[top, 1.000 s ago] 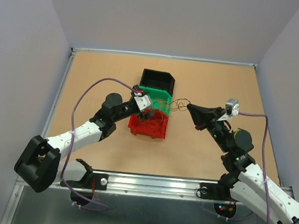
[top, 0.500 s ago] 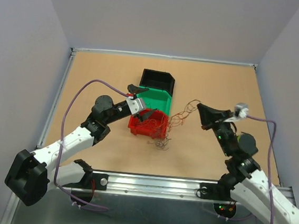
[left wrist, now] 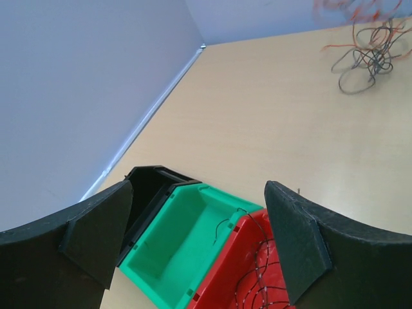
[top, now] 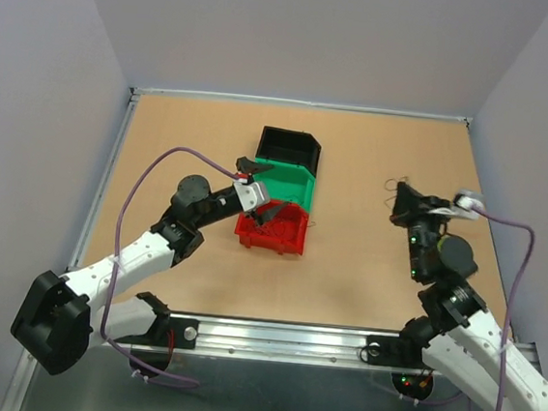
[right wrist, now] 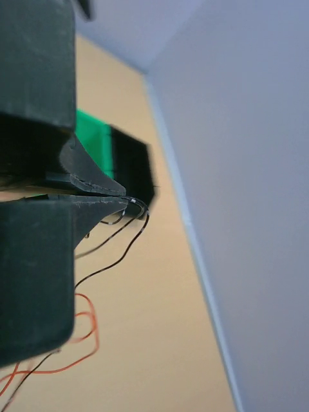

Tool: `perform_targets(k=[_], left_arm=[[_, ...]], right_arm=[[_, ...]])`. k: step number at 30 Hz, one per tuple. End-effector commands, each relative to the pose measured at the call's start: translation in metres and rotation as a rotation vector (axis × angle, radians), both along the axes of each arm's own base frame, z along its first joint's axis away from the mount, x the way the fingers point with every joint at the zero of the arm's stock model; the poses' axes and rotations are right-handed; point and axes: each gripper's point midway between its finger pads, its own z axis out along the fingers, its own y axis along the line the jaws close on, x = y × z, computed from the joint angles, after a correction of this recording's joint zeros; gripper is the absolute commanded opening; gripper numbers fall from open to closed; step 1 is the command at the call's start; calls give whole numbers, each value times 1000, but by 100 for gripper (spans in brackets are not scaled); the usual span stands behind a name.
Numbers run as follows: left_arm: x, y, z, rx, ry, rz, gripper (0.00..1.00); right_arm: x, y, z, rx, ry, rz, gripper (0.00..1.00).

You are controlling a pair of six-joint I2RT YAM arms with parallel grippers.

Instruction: Untangle the cables

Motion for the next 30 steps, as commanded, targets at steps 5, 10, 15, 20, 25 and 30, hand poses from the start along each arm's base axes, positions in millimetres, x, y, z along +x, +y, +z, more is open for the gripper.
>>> perform_targets(k=[5, 10, 15, 20, 25, 30], left_arm=[[-8, -15, -7, 36, -12, -94, 95], [-3, -21, -15, 61, 5, -78, 95], [-5, -29, -15, 59, 16, -78, 95], [-7, -42, -26, 83, 29, -94, 95], [-5, -42, -31, 97, 29, -66, 95], [1, -33, -26, 89, 4, -10, 95]], right_arm=[[8, 43, -10, -106, 43, 181, 12], [12, 19, -21, -58, 97, 48, 12], [10, 49, -15, -113, 77, 202, 6], [21, 52, -29, -155, 144, 184, 67], [52, 50, -76, -135, 370, 63, 70], [94, 42, -164, 7, 677, 58, 88]])
